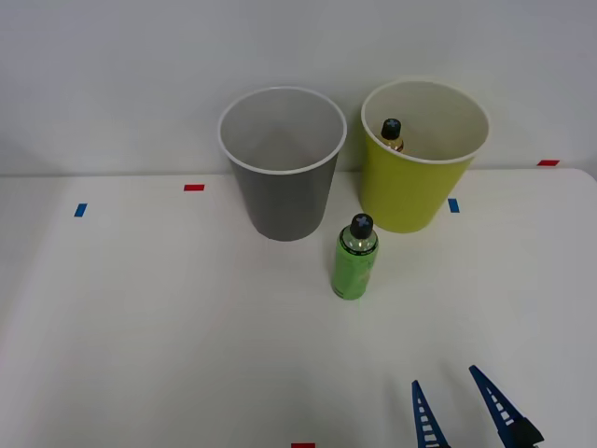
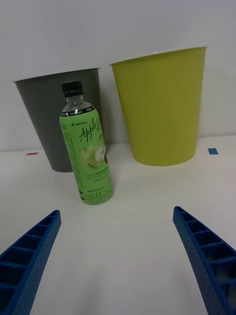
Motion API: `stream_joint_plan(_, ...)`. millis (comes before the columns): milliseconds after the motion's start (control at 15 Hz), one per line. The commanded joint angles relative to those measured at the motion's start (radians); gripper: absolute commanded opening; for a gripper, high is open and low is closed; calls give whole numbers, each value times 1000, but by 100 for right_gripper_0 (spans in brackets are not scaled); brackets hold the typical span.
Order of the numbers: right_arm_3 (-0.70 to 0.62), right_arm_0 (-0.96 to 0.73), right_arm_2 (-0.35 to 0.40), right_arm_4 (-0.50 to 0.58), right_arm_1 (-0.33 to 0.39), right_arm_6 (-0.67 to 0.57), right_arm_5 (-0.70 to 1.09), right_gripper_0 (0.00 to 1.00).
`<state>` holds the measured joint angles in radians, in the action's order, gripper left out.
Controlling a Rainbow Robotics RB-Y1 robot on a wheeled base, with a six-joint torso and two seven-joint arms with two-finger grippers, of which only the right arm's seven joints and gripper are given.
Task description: Put cans in the gray bin, plastic bottles in the light green bin
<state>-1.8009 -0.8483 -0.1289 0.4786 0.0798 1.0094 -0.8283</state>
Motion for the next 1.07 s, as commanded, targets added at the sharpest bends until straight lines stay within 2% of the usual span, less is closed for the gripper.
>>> stream_joint_plan(67, 0, 0, 0, 0, 0, 0, 0, 78)
stream_joint_plan(867, 0, 0, 0, 0, 0, 0, 0, 78)
stream_joint_plan(933, 35, 5, 3, -5, 11, 2, 15, 79)
stream_joint_plan(1067, 52, 9, -23, -84, 32, 11, -12, 78)
